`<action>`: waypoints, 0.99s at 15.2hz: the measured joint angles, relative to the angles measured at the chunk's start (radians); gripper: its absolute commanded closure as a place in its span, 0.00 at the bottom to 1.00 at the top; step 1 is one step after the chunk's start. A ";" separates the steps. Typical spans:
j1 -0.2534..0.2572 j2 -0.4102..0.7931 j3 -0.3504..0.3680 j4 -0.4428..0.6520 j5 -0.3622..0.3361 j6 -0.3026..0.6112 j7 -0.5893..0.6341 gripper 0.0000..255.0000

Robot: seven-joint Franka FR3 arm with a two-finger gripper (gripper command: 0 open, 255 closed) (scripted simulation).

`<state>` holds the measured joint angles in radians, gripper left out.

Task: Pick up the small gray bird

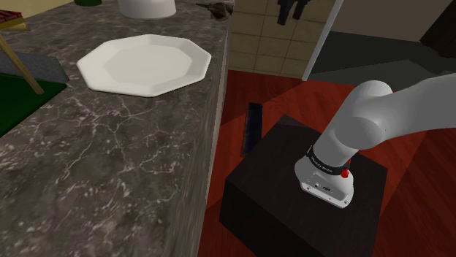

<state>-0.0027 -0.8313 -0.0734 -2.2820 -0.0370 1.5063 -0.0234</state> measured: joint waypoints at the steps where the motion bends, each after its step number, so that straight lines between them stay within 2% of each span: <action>1: 0.000 0.000 0.000 0.000 0.000 0.000 0.000 0.00; 10: 0.027 0.248 -0.038 0.131 -0.001 0.189 -0.069 0.00; 15: 0.046 0.419 -0.059 0.270 0.013 0.267 -0.114 0.00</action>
<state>0.0431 -0.4122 -0.1327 -2.0125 -0.0239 1.7734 -0.1374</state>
